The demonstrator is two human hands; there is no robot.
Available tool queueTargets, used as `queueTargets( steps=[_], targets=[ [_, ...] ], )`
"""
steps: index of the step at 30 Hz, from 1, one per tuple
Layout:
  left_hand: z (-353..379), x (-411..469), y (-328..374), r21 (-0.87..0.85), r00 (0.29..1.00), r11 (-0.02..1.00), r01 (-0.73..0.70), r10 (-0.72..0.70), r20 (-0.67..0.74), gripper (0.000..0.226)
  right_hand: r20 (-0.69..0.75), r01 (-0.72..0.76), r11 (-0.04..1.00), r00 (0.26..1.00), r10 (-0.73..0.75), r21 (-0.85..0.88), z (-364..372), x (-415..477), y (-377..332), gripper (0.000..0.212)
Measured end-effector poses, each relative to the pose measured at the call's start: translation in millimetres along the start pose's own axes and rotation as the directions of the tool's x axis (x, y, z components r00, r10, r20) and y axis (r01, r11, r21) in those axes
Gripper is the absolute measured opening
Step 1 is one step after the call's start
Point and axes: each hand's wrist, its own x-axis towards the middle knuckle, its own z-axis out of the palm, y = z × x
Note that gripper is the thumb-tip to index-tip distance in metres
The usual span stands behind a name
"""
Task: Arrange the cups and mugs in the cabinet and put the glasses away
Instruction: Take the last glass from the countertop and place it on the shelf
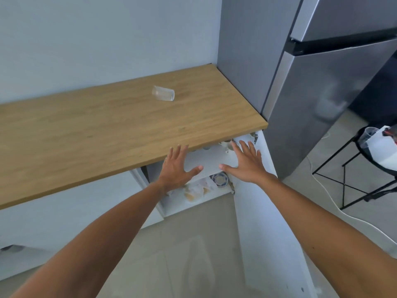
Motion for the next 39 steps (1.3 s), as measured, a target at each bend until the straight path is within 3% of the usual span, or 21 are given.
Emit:
queueTargets(
  steps=[6,11,16,24,27,39],
  targets=[
    [-38.6,30.4,-1.7,-0.017,0.993,0.998,0.063,-0.064,-0.1,0.104,-0.016,0.085,0.996,0.996,-0.085,-0.041,-28.8,53.6,-10.6,0.105],
    [-63.5,68.9,-28.0,-0.027,0.983,0.992,0.125,-0.128,-0.13,0.115,-0.013,0.133,0.988,0.991,-0.134,-0.082,-37.1,115.2,-33.5,0.107],
    [-83.5,124.9,-66.5,0.024,0.977,0.986,0.163,-0.158,-0.142,0.098,-0.011,0.141,0.987,0.99,-0.142,-0.072,-37.6,188.9,-62.6,0.105],
    [-92.0,188.7,-149.0,0.087,0.965,0.965,0.246,-0.235,-0.119,0.094,0.047,0.197,0.977,0.98,-0.193,-0.086,-16.8,310.5,-131.9,0.105],
    [-96.8,202.4,-175.1,0.126,0.969,0.963,0.239,-0.228,-0.093,0.099,0.059,0.248,0.965,0.968,-0.243,-0.082,-8.0,346.2,-153.9,0.104],
    [-107.5,241.1,-215.9,0.336,0.976,0.917,0.214,-0.188,-0.109,0.082,0.095,0.319,0.946,0.945,-0.313,-0.061,13.0,441.4,-196.5,0.111]
  ],
)
